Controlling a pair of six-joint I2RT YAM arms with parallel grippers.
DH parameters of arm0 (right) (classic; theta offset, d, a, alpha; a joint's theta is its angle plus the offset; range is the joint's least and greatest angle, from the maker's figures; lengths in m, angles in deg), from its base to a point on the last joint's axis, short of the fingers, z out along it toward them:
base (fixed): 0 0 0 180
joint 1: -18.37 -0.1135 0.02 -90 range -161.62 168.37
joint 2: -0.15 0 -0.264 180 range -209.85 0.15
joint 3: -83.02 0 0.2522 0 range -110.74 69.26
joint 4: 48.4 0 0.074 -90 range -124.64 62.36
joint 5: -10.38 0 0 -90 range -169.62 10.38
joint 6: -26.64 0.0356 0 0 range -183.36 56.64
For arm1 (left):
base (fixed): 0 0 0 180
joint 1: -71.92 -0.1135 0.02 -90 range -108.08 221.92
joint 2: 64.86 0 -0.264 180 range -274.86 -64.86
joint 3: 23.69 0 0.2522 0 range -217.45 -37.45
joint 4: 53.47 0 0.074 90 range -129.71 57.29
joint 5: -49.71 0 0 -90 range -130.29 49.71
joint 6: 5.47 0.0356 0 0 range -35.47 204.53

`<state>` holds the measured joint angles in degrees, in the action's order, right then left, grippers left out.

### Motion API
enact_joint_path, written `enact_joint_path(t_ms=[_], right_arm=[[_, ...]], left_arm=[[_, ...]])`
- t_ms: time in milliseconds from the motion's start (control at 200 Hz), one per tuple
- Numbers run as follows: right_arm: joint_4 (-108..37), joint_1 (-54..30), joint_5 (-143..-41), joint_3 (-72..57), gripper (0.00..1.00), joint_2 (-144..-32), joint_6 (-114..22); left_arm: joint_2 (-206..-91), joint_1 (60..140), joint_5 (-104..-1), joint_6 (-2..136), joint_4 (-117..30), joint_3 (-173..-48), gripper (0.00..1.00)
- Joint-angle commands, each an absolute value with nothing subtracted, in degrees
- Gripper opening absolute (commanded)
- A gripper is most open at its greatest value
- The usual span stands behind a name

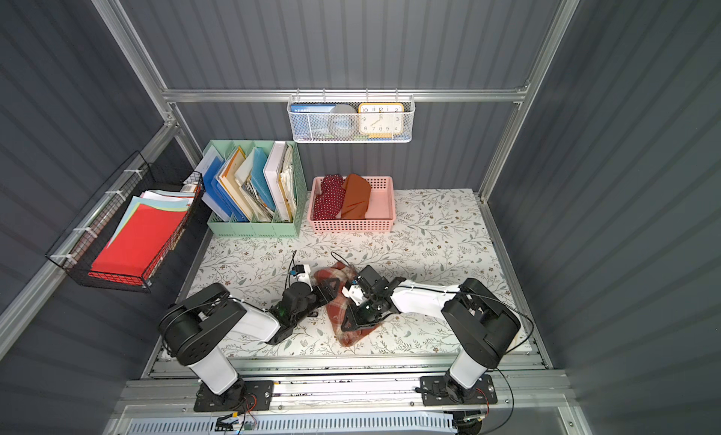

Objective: Roll up the skirts
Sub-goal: Roll the skirt at the center of the board.

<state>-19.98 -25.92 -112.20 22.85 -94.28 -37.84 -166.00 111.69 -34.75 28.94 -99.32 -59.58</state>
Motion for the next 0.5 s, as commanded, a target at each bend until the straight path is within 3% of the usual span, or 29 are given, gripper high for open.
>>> enact_joint_path(t_ms=[0,70,115,225,495], right_arm=[[-10.9,-24.9,-95.8,27.1,0.33,-100.3,-37.1],[-10.5,-24.8,-95.4,27.0,0.34,-100.3,-36.9],[-10.4,-24.7,-94.8,27.0,0.34,-100.2,-36.7],[-9.4,-24.5,-91.0,26.5,0.34,-100.7,-35.8],[-4.7,-24.2,-83.7,21.7,0.35,-104.1,-35.9]], left_arm=[[-172.1,112.0,-41.1,31.0,-102.4,-58.4,0.63],[-173.1,112.0,-42.6,30.7,-107.4,-58.5,0.47],[-173.0,112.0,-42.9,30.5,-109.3,-58.3,0.31],[-169.3,112.0,-40.8,30.6,-110.1,-56.3,0.0],[-143.5,112.9,-23.2,24.8,-70.5,-52.1,0.0]])
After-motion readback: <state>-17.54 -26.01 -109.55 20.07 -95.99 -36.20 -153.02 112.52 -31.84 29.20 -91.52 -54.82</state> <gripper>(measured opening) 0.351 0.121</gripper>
